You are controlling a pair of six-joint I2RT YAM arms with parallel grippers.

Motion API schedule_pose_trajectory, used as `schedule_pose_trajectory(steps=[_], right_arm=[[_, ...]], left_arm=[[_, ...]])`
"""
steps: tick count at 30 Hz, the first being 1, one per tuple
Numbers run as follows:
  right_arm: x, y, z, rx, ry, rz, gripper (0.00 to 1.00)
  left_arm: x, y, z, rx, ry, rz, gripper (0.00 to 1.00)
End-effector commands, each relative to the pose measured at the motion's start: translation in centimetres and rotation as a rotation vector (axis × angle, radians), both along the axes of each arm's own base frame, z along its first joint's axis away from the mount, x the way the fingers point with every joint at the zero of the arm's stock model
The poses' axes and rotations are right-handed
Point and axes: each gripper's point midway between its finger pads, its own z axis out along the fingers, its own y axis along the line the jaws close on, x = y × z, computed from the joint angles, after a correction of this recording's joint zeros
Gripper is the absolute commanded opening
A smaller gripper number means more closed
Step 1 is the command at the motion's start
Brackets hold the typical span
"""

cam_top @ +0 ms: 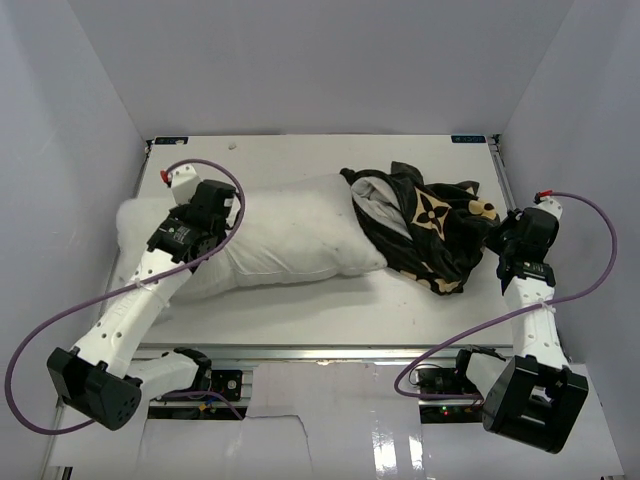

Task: Remove the pillowcase from the pillow

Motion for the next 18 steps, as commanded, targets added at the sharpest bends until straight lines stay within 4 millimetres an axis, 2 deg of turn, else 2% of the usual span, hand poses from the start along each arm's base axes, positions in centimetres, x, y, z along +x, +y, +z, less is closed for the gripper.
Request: schedule_pose_trajectory(steps=[1,2,5,6,7,8,9,10,12,13,16,18], right_arm=[[0.8,1.3,2.1,0.013,-0.099,0.077,0.08],[0.8,1.4,2.1,0.012,-0.099,0.083,0.08],[0.6,1.5,2.2,0.010,-0.101,0.089,0.08],[0.5,1.5,2.4,0.008,-0.105,0.089,0.08],[0.5,1.5,2.6,0.007,-0.110,0.089,0.08],[0.4,1.7,2.8,0.006,-0.117,0.095,0.08],[0.3,1.8,2.8,0.011,-0.122,0.103,0.08],[0.3,2.0,2.8,0.014,-0.126,0.111,0.08],[0.3,2.5,2.6,0.026,-0.124,0.133,0.08],[0.3,2.5,2.4,0.029,-0.121,0.137,0.08],[0.2,2.9,2.1,0.039,-0.119,0.150,0.08],[0.2,3.1,2.2,0.044,-0.125,0.160,0.08]], left_arm=[[0.3,-2.4,-1.3,-0.237,-0.120,0.007,0.00],[-0.3,-2.1,-3.1,-0.236,-0.091,0.020,0.00],[-1.0,-2.9,-3.3,-0.257,-0.097,-0.064,0.00],[-0.7,-3.6,-2.9,-0.264,-0.115,-0.121,0.11],[-0.9,-4.2,-2.1,-0.223,-0.111,-0.217,0.42],[-1.1,-5.8,-1.5,-0.247,-0.096,-0.324,0.53],[-1.2,-6.4,0.1,-0.248,-0.109,-0.377,0.63],[-1.4,-6.9,0.8,-0.245,-0.108,-0.419,0.75],[-2.1,-8.6,2.0,-0.248,-0.097,-0.552,0.80],[-2.3,-9.5,3.3,-0.260,-0.114,-0.613,0.80],[-3.9,-14.1,4.6,-0.333,-0.100,-0.886,0.80],[-4.2,-17.4,3.9,-0.364,-0.055,-1.031,0.80]])
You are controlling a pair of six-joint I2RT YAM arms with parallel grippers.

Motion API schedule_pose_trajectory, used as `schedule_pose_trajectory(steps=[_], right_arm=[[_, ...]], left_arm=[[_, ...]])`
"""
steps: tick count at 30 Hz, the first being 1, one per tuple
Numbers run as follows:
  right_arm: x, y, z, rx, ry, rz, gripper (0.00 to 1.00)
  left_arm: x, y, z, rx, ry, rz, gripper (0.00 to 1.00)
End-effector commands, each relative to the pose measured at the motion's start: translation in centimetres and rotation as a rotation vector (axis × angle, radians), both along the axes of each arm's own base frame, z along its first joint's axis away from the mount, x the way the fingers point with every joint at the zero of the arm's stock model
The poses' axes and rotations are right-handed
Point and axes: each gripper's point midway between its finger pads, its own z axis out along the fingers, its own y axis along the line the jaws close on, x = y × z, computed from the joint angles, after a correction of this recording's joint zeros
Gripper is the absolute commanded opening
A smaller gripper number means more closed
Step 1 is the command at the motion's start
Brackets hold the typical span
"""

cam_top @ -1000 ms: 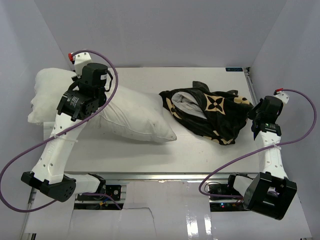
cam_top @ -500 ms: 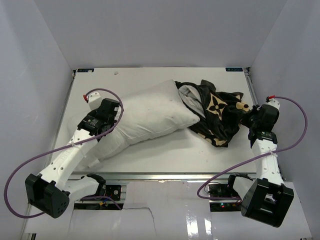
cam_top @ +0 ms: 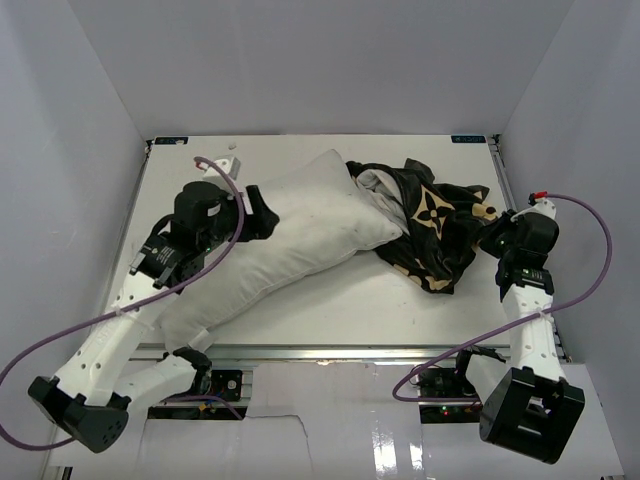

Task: Remove the pillowcase from the pillow

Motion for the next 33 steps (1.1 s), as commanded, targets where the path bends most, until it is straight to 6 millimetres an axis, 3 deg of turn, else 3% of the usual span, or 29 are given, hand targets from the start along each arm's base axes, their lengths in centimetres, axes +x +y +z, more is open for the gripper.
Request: schedule_pose_trajectory(steps=[1,2,3,4,5,6,7,9,10,12,13,14,15,16,18,19,21,22,24,28,33], right_arm=[[0.3,0.6,0.9,0.005,-0.056,0.039,0.08],[0.3,0.9,0.9,0.009,-0.056,0.049,0.08],[0.3,0.9,0.8,0.008,-0.056,0.050,0.08],[0.1,0.9,0.6,0.009,-0.052,0.050,0.08],[0.0,1.0,0.3,0.014,-0.043,0.051,0.08],[0.0,1.1,0.3,0.018,-0.039,0.056,0.08],[-0.1,1.2,0.1,0.021,-0.034,0.062,0.08],[-0.3,1.3,-0.2,0.017,-0.030,0.068,0.08],[-0.4,1.2,-0.2,0.009,-0.029,0.065,0.08],[-0.6,1.1,-0.5,0.005,-0.021,0.065,0.08],[-0.6,1.3,-0.4,0.006,-0.027,0.073,0.08],[-0.6,1.7,-0.3,0.013,-0.031,0.095,0.08],[-0.6,1.8,-0.2,0.015,-0.035,0.102,0.08],[-0.6,1.8,-0.3,0.016,-0.031,0.104,0.08],[-0.6,1.6,-0.1,0.003,-0.028,0.091,0.08],[-0.8,1.4,-0.1,-0.002,-0.024,0.082,0.08],[-0.8,0.9,0.1,-0.015,-0.027,0.057,0.08],[-0.9,0.8,0.2,-0.017,-0.028,0.050,0.08],[-1.0,0.5,0.2,-0.025,-0.029,0.027,0.08],[-1.1,0.4,0.2,-0.027,-0.032,0.021,0.08],[-1.0,0.8,0.3,-0.016,-0.043,0.043,0.08]], left_arm=[[-2.7,-7.9,0.7,-0.037,0.001,-0.418,0.79],[-2.8,-9.3,0.2,-0.020,0.007,-0.455,0.79],[-2.0,-10.7,-1.9,0.025,0.056,-0.467,0.79],[-3.0,-13.0,-2.6,0.043,0.069,-0.540,0.79],[-2.8,-14.6,-2.7,0.045,0.061,-0.579,0.79],[-2.6,-16.5,-5.1,0.058,0.123,-0.637,0.79],[-2.7,-17.8,-6.0,0.060,0.145,-0.669,0.79],[-1.7,-19.7,-6.5,0.059,0.158,-0.691,0.79],[-1.3,-20.7,-8.5,0.071,0.202,-0.708,0.79],[0.0,-22.0,-8.8,0.068,0.195,-0.702,0.79],[1.1,-22.4,-10.5,0.097,0.219,-0.672,0.79],[1.8,-22.1,-11.3,0.129,0.240,-0.637,0.80],[3.7,-22.0,-10.1,0.161,0.210,-0.566,0.80],[7.0,-18.6,-12.0,0.275,0.242,-0.353,0.81],[10.2,-16.6,-9.9,0.277,0.219,-0.222,0.81],[12.4,-13.9,-9.5,0.267,0.222,-0.137,0.81],[15.1,-10.0,-8.5,0.225,0.224,-0.021,0.81],[15.6,-9.3,-8.1,0.211,0.218,-0.005,0.81],[16.8,-8.3,-6.9,0.188,0.188,0.019,0.81],[18.2,-9.4,-5.9,0.155,0.168,-0.005,0.82],[18.8,-9.7,-8.8,0.178,0.226,0.001,0.83]])
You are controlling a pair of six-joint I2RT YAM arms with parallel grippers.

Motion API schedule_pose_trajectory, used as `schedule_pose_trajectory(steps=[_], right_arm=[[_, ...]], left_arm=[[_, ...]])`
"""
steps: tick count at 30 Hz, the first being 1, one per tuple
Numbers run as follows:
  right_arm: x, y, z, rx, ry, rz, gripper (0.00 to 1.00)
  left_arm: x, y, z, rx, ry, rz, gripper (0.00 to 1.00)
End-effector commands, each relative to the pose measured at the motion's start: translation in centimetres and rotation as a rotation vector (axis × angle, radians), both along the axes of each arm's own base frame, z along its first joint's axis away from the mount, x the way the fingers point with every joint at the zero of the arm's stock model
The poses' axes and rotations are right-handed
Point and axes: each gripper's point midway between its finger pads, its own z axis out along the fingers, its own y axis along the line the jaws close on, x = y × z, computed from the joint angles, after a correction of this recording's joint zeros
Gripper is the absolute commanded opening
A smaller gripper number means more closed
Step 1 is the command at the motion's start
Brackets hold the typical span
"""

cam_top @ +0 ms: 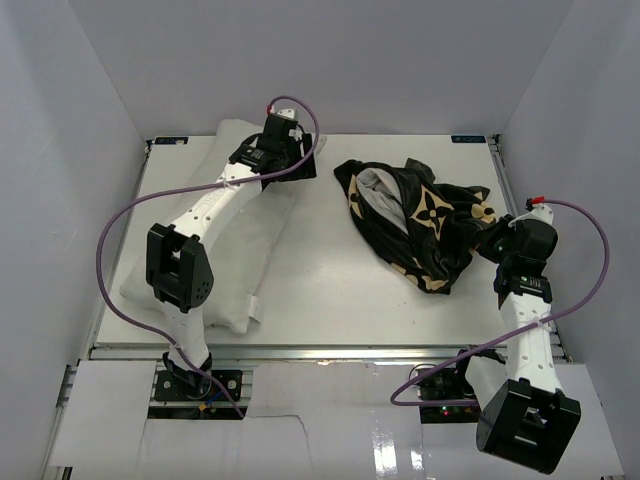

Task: Remove the pillowcase from the pillow

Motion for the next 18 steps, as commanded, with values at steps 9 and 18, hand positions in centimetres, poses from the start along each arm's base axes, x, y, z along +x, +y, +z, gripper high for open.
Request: schedule_pose_trajectory(steps=[9,18], right_arm=[[0.8,5.5,0.4,0.095,-0.086,0.242,0.46],[0.1,9.9,1.9,-0.081,0.080,0.290,0.90]], left_arm=[[-3.3,-4.6,1.1,-0.063,0.007,-0.215,0.86],[-12.8,-8.0,9.6,-0.012,-0.187,-0.296,0.98]])
